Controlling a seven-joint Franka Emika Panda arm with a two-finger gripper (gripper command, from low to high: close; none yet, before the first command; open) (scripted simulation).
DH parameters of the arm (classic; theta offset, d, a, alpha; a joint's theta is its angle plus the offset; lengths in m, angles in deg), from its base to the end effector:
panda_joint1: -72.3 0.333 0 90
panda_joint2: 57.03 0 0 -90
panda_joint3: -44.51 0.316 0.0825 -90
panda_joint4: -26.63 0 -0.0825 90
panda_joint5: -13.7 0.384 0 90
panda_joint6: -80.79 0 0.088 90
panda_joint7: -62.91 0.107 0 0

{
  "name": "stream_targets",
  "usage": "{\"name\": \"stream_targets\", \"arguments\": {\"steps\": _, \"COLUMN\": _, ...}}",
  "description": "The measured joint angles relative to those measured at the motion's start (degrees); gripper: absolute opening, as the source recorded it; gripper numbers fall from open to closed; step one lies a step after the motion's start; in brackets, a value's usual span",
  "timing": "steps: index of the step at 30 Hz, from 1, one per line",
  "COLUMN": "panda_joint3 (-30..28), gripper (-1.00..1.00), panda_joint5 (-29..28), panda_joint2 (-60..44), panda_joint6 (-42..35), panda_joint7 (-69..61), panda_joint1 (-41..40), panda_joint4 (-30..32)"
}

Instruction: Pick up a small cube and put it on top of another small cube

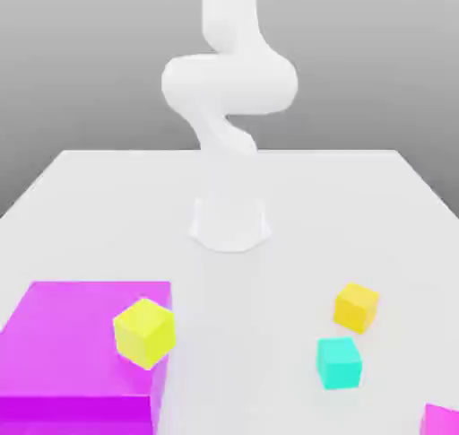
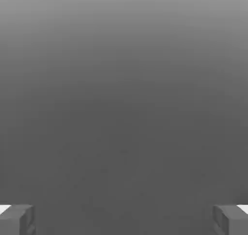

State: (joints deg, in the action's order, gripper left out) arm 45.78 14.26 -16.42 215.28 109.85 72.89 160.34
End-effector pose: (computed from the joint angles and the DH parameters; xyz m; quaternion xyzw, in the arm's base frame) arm 0.3814 0.0153 0.6660 -0.8633 0.3604 -0.3231 0.1430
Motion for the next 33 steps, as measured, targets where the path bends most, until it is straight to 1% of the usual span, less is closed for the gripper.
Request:
{"name": "stream_targets", "arguments": {"steps": 11, "panda_joint3": 6.62, "gripper": 0.00, "panda_joint5": 0.64, "panda_joint2": -23.09, "panda_joint6": 12.04, "panda_joint7": 6.26, "panda_joint1": 2.78, "panda_joint4": 8.55}}
{"name": "stream_targets", "arguments": {"steps": 15, "panda_joint3": 8.89, "gripper": 0.00, "panda_joint5": -0.39, "panda_joint2": -31.41, "panda_joint6": 16.35, "panda_joint7": 9.39, "panda_joint1": 3.95, "panda_joint4": 11.61}}
{"name": "stream_targets", "arguments": {"steps": 20, "panda_joint3": 10.71, "gripper": 0.00, "panda_joint5": -3.11, "panda_joint2": -41.94, "panda_joint6": 21.74, "panda_joint7": 14.35, "panda_joint1": 6.69, "panda_joint4": 15.44}}
{"name": "stream_targets", "arguments": {"steps": 23, "panda_joint3": 10.07, "gripper": 0.00, "panda_joint5": -5.18, "panda_joint2": -48.27, "panda_joint6": 25.13, "panda_joint7": 17.44, "panda_joint1": 8.69, "panda_joint4": 17.31}}
{"name": "stream_targets", "arguments": {"steps": 28, "panda_joint3": 5.59, "gripper": 0.00, "panda_joint5": -10.16, "panda_joint2": -58.67, "panda_joint6": 33.01, "panda_joint7": 21.60, "panda_joint1": 12.46, "panda_joint4": 15.98}}
{"name": "stream_targets", "arguments": {"steps": 29, "panda_joint3": 4.65, "gripper": -1.00, "panda_joint5": -10.78, "panda_joint2": -60.38, "panda_joint6": 34.39, "panda_joint7": 22.09, "panda_joint1": 13.26, "panda_joint4": 15.65}}
{"name": "stream_targets", "arguments": {"steps": 33, "panda_joint3": 4.66, "gripper": -1.00, "panda_joint5": -10.85, "panda_joint2": -60.38, "panda_joint6": 34.43, "panda_joint7": 22.16, "panda_joint1": 13.24, "panda_joint4": 15.65}}
